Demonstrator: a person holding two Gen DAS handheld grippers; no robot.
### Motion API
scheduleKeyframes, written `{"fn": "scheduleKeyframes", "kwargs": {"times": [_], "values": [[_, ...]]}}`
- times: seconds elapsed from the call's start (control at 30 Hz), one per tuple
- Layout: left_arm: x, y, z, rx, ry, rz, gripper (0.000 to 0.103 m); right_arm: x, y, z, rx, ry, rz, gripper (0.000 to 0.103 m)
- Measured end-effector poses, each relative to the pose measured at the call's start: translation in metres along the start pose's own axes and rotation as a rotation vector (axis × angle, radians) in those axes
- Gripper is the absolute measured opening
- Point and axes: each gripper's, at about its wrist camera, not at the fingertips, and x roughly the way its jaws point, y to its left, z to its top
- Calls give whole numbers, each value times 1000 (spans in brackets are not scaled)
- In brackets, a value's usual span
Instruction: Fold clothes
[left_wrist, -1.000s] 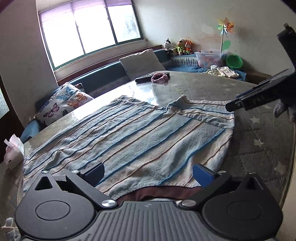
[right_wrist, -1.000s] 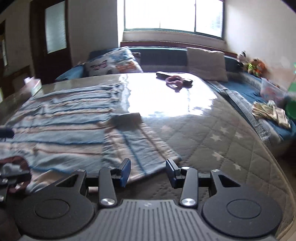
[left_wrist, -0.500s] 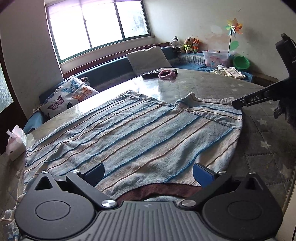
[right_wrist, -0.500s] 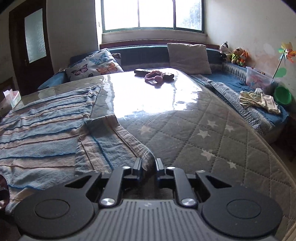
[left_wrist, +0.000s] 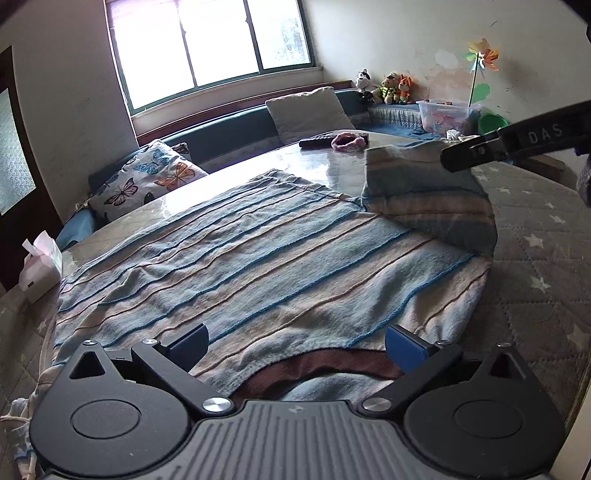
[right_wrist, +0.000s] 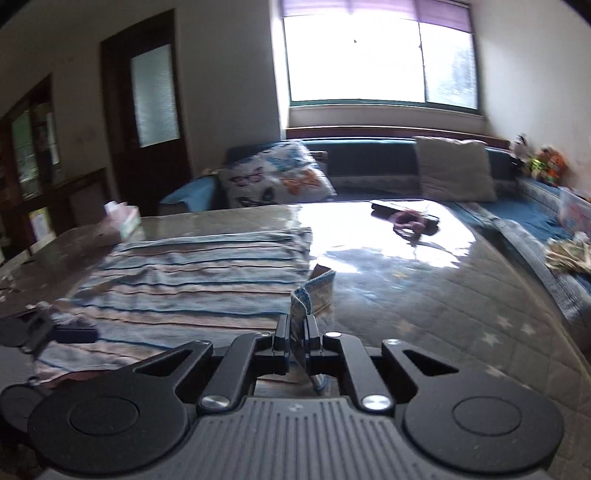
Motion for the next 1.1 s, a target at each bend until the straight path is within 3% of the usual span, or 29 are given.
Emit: {"fn": "scheduleKeyframes", "kwargs": {"times": [0.1,0.4,0.47,0.63,0.8,1.1], "values": [[-2,3,-2,-9,2,5,103,7,23,-1,-48,20,70,6],[-6,17,-8,-45,8,33,103,26,50,-16,-78,124,174,13],[-6,20,-8,-54,10,39,103,27,45,-14,-67,125,163,18],[-9,27,-10,-76,8,48,103,44,26,-22,-57,190,80,18],[-14,43,-13,-103,14,85,103,52,24,-28,-81,229,63,19],[-41,101,-29,-218,12,273,103,87,29,-6,-110,222,52,19]]}}
